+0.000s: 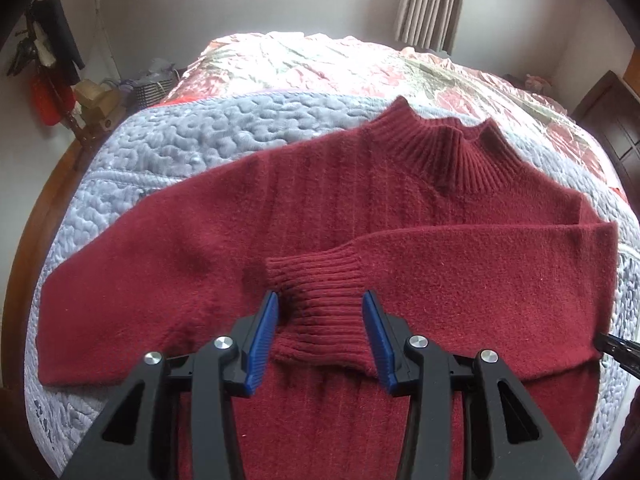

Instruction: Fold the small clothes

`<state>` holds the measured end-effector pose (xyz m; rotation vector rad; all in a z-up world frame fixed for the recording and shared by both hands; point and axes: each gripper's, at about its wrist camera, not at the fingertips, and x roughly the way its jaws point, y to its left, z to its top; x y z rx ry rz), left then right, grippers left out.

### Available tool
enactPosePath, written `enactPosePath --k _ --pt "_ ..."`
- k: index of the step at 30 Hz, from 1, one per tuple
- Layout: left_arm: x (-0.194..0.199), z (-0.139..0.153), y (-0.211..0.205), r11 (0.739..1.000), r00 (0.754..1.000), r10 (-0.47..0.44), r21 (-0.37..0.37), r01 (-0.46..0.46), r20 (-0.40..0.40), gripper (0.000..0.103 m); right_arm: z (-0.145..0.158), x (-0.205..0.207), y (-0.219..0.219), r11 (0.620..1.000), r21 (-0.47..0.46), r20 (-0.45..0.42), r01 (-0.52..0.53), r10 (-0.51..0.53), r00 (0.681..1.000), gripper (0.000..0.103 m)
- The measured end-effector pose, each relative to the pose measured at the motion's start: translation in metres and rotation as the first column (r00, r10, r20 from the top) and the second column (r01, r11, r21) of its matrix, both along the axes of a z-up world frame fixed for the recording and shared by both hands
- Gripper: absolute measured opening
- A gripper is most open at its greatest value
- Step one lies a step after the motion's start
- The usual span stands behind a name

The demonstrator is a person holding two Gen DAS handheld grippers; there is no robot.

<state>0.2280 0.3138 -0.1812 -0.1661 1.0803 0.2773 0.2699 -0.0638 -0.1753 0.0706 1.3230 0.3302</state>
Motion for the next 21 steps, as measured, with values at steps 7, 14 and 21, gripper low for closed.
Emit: enactPosePath --k 7,14,21 --pt "0.017 -0.048 0.004 1.0 0.992 0.013 -0.011 -0.015 -0.125 0.05 -0.009 0.005 -0.001 0.999 0.019 -0.025 0.03 -0.03 0.999 0.02" --pt "-0.023 0.002 0.027 0.999 0.999 0.024 -0.039 -0.024 -0.022 0.059 0.035 -0.016 0.003 0.999 0.023 0.067 0.048 -0.05 0.997 0.03" --pt "-0.044 0.008 0.026 0.995 1.0 0.025 -0.097 -0.027 -0.014 0.059 0.041 -0.022 0.045 0.997 0.07 0.065 -0.037 0.032 0.997 0.03"
